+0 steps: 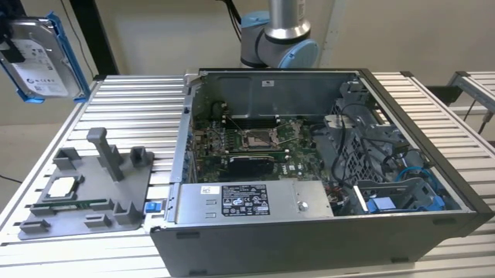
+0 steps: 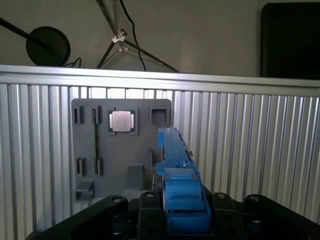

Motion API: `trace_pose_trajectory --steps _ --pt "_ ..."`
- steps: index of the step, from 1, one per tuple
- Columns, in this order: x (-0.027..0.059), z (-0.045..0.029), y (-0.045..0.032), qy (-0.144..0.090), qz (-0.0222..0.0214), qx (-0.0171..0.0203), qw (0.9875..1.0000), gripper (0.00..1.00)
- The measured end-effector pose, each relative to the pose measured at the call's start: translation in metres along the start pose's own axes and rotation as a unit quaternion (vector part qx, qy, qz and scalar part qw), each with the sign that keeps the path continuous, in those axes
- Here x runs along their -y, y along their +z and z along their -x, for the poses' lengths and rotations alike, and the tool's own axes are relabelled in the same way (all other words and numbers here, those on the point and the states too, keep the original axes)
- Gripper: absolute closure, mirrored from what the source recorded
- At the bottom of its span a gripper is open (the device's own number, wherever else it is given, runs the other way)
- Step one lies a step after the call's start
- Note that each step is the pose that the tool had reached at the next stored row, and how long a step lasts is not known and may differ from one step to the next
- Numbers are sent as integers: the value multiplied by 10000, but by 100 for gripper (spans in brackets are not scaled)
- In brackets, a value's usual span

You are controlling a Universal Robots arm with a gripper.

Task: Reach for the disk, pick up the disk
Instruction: 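Pick up the disk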

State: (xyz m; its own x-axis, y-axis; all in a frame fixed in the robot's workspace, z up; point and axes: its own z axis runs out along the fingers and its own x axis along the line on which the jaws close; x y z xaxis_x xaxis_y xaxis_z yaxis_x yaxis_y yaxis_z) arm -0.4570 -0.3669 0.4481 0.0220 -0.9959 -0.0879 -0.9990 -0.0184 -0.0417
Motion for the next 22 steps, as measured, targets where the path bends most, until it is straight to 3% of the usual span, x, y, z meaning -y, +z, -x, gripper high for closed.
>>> trace_pose_trajectory --steps 22 --pt "14 27 -307 0 1 0 10000 100"
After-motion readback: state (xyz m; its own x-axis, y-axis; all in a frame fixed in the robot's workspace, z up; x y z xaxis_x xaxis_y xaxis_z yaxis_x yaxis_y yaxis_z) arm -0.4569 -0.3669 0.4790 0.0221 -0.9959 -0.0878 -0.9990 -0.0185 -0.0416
